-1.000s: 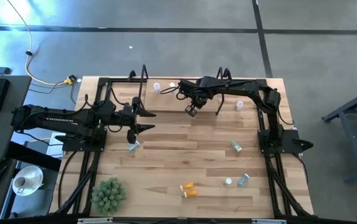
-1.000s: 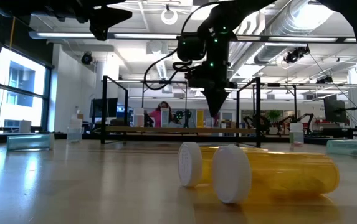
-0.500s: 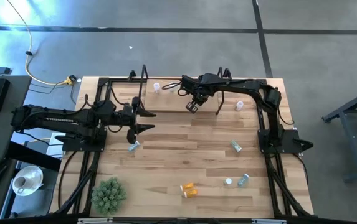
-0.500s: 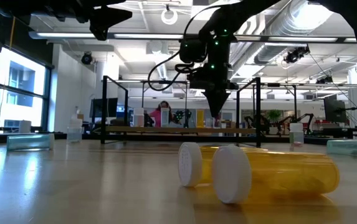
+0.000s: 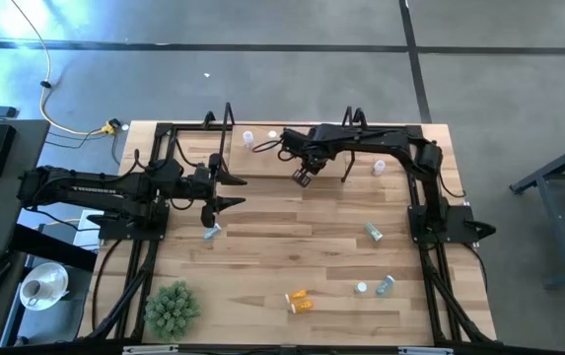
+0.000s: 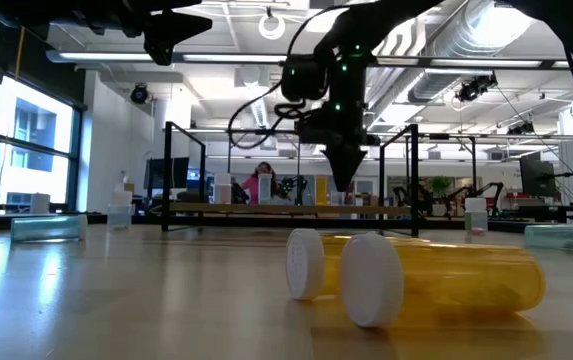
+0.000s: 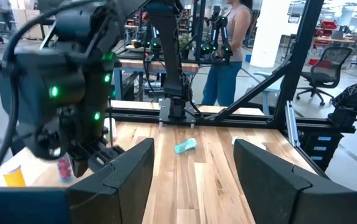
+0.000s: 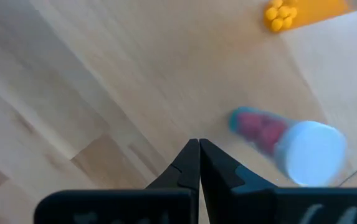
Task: Pick and place medicine bottles onto shelf by color
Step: Put the bottom blue pill bottle on the shelf
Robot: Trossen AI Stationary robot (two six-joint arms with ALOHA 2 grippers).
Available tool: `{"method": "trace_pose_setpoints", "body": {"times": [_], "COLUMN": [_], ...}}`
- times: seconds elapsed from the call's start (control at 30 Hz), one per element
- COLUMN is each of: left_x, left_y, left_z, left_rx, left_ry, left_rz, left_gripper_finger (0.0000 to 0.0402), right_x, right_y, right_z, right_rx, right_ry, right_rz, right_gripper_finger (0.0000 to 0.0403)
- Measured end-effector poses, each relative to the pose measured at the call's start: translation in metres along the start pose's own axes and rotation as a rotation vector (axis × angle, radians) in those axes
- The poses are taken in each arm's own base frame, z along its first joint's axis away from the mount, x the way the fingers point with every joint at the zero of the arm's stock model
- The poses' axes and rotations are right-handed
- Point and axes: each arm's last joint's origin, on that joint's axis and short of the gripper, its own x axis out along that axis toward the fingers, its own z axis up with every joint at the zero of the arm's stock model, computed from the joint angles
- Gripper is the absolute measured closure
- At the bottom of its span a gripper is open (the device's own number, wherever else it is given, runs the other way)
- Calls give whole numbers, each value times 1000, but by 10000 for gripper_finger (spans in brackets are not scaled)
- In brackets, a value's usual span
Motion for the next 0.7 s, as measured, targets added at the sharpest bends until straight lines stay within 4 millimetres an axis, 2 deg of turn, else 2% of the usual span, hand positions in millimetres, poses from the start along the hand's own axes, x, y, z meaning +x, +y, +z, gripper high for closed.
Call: {"method": "trace_pose_setpoints", "body": {"times": [0.1,0.3,0.7], "left_x": [0,0,0], "left_y": [0,0,0], "left_z": [0,0,0], "left_rx": [0,0,0], "left_ry": [0,0,0], "left_rz": [0,0,0], "left_gripper_finger": [193,193,193], "right_x": [10,11,14], "right_y": [1,0,-17], "right_z": [2,3,6], "right_rx": [-14,-7,26], "right_ry": [6,-3,10], "right_rz": [-32,-63,-82], "right_gripper_finger": [403,403,403]}}
